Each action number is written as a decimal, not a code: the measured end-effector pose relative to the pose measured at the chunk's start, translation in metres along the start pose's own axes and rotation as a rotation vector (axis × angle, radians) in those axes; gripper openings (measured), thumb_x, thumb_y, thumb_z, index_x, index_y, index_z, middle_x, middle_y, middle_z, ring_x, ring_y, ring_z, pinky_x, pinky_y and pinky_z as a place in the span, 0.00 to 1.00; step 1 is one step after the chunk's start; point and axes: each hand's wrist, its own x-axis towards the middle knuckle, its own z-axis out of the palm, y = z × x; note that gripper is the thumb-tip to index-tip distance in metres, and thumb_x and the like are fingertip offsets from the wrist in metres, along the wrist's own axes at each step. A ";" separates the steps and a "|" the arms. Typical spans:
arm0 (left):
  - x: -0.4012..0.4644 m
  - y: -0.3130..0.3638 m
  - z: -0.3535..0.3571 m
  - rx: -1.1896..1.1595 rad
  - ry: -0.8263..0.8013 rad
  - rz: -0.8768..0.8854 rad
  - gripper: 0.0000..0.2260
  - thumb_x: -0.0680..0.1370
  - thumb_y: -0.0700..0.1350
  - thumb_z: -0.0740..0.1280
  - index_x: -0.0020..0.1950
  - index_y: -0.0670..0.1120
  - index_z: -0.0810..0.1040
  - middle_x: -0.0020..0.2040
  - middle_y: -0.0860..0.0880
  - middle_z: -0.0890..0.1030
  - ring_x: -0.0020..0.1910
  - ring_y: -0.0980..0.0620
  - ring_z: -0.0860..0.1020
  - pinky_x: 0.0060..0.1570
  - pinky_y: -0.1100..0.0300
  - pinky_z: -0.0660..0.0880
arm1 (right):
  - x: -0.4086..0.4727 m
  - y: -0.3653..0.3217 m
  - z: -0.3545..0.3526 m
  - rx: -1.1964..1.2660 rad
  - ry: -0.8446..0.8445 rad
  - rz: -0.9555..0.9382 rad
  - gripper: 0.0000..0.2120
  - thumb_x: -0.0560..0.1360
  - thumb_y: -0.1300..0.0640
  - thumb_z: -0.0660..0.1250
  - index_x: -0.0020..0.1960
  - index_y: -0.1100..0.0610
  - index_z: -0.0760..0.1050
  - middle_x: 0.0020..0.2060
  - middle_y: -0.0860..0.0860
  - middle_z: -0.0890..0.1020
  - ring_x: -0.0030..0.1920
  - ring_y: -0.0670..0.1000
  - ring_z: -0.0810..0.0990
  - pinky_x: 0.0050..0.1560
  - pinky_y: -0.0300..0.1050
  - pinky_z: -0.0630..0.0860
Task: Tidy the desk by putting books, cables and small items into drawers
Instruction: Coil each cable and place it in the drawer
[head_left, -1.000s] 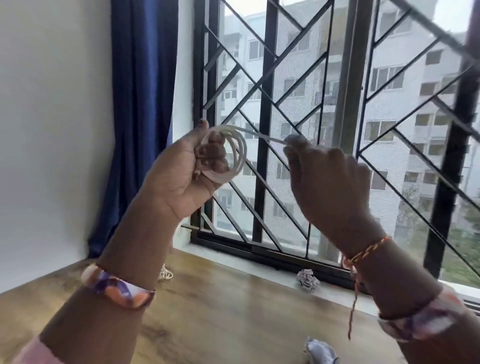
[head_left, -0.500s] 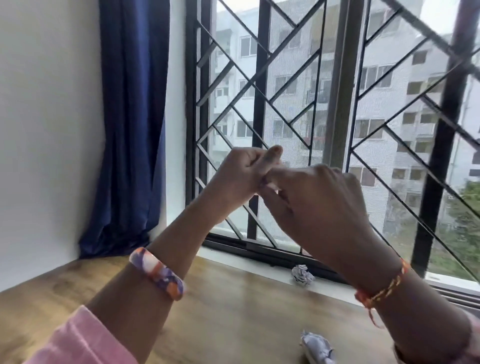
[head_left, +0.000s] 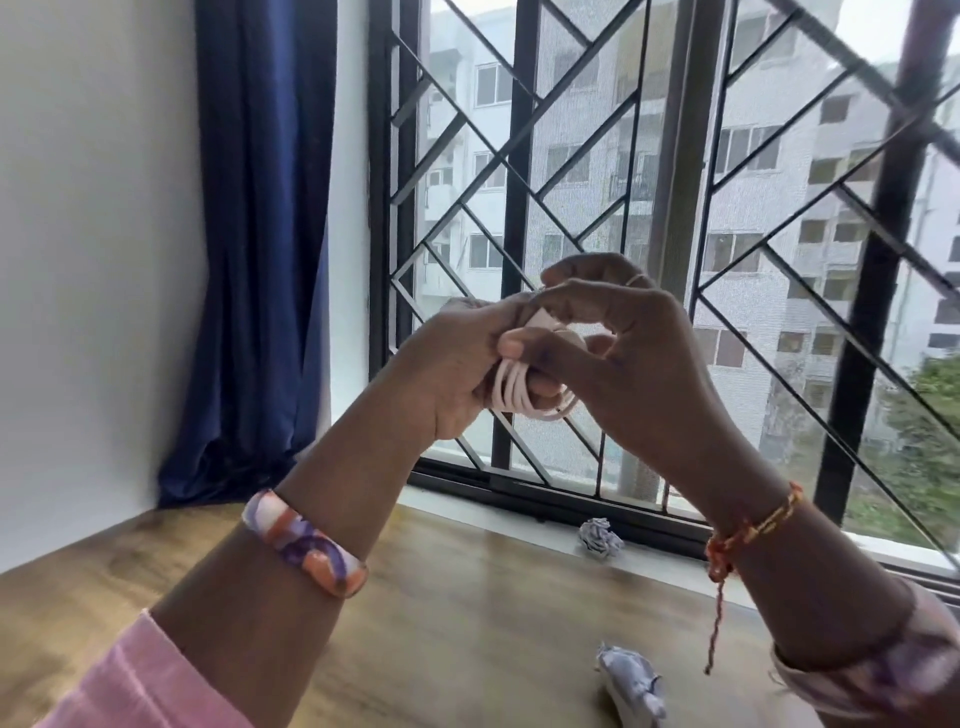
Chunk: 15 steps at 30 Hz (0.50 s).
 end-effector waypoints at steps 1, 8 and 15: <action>0.000 -0.002 0.001 0.003 0.035 0.034 0.14 0.75 0.45 0.64 0.33 0.42 0.82 0.27 0.47 0.79 0.24 0.52 0.76 0.23 0.63 0.76 | -0.001 -0.001 0.000 -0.004 0.004 -0.002 0.08 0.66 0.50 0.75 0.43 0.42 0.79 0.49 0.43 0.75 0.48 0.39 0.75 0.42 0.32 0.69; -0.008 -0.001 0.010 0.377 -0.133 0.282 0.24 0.75 0.59 0.52 0.39 0.41 0.76 0.33 0.48 0.75 0.32 0.57 0.73 0.36 0.67 0.71 | 0.006 0.002 -0.007 -0.034 0.109 -0.018 0.03 0.71 0.55 0.70 0.44 0.50 0.80 0.37 0.48 0.80 0.34 0.47 0.80 0.39 0.53 0.77; -0.002 -0.005 -0.006 0.930 -0.020 0.556 0.02 0.77 0.44 0.64 0.47 0.45 0.75 0.35 0.52 0.76 0.33 0.58 0.74 0.35 0.64 0.70 | 0.018 0.000 -0.002 0.031 0.271 0.017 0.08 0.73 0.53 0.69 0.36 0.51 0.75 0.30 0.56 0.77 0.28 0.59 0.73 0.27 0.53 0.69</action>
